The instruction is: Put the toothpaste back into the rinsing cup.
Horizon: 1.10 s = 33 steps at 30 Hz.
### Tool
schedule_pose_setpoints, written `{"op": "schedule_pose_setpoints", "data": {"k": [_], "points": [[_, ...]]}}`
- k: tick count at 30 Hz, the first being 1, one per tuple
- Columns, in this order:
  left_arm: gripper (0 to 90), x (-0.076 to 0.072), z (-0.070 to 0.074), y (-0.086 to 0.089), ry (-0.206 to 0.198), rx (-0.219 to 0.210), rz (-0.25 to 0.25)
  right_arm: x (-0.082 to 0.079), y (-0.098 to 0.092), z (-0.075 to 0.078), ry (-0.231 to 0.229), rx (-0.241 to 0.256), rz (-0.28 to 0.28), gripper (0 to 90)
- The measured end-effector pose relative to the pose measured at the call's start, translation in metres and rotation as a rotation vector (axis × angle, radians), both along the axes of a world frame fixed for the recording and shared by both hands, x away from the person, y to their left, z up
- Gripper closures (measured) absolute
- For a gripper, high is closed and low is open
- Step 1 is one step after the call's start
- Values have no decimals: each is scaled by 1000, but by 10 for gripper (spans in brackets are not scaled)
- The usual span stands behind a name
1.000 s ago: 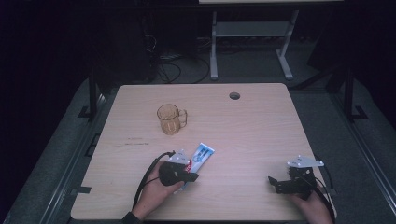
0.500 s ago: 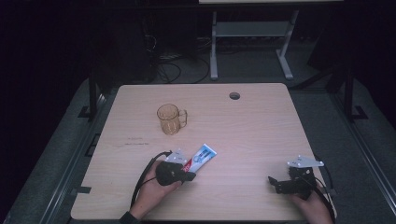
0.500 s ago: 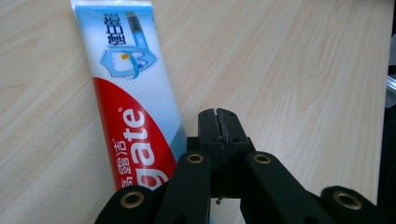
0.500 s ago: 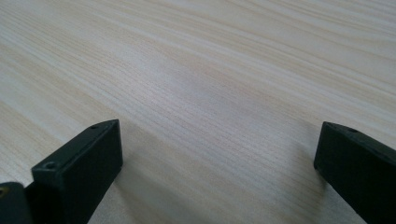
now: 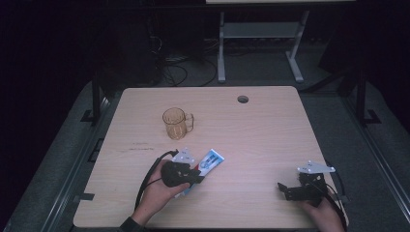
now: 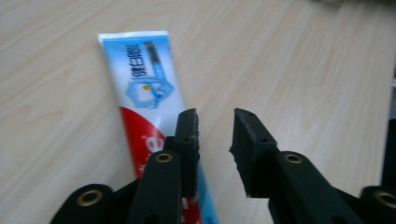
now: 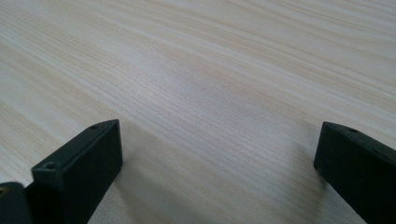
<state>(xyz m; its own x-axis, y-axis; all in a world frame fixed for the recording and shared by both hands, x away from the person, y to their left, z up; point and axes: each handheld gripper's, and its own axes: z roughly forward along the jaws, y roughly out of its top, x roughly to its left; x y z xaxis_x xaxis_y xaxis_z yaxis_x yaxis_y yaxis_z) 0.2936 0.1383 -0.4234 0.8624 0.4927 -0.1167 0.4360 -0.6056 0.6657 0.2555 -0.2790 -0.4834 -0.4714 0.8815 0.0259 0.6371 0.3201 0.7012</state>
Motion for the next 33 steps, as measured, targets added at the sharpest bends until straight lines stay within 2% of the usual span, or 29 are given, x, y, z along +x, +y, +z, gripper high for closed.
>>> {"op": "schedule_pose_setpoints", "data": {"k": [8, 17, 24, 27, 33], "points": [[542, 14, 4, -7, 11, 34, 31, 0, 0, 0, 0, 0, 2, 5], [433, 27, 1, -19, 18, 84, 51, 1, 0, 0, 0, 0, 3, 5], [389, 36, -5, -24, 19, 95, 78, 1, 0, 0, 0, 0, 5, 4], [380, 41, -8, -26, 24, 113, 88, 1, 0, 0, 0, 0, 4, 4], [370, 48, -10, -30, 32, 117, 107, 1, 0, 0, 0, 0, 5, 5]]}}
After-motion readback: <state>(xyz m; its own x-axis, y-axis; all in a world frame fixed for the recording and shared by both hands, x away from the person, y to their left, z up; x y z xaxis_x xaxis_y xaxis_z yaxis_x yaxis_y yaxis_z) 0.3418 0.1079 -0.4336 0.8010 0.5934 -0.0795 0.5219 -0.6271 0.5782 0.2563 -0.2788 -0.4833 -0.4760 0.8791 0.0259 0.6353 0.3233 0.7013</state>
